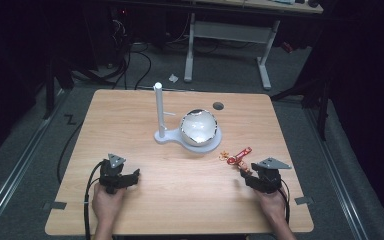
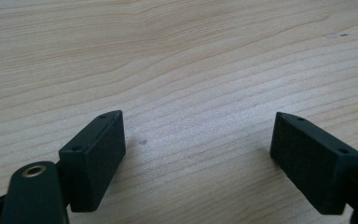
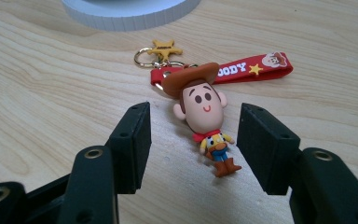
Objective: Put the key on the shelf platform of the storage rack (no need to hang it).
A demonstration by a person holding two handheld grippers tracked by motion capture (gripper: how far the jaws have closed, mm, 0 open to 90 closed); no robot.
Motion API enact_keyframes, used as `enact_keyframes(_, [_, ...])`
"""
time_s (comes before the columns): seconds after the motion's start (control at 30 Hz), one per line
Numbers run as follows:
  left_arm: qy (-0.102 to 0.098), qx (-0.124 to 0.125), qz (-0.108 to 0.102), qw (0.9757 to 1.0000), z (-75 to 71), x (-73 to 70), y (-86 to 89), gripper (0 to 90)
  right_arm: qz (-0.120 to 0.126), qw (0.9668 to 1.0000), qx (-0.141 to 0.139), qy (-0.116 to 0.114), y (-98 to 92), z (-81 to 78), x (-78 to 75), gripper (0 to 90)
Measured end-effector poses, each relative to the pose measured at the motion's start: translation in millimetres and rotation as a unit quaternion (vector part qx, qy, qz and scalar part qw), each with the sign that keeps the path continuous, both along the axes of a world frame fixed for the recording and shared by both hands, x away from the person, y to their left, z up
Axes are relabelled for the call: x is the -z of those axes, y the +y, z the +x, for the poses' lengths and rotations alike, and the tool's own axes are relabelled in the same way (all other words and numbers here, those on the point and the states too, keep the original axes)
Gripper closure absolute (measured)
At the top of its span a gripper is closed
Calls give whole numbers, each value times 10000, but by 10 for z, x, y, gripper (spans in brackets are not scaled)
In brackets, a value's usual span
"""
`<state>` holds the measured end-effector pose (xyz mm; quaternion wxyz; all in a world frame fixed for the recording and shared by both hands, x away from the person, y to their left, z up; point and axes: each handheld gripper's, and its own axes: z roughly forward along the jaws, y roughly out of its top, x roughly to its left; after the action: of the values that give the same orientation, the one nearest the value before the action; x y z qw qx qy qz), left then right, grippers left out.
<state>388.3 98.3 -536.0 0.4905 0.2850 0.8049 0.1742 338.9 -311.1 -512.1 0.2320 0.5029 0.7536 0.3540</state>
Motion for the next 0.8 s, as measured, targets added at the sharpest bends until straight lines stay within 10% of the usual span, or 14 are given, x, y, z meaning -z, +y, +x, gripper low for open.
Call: enact_keyframes(0.8, [11,-19,-19,10000,1,-2,-2,183,-37,9999,63,128,18,170,154,447])
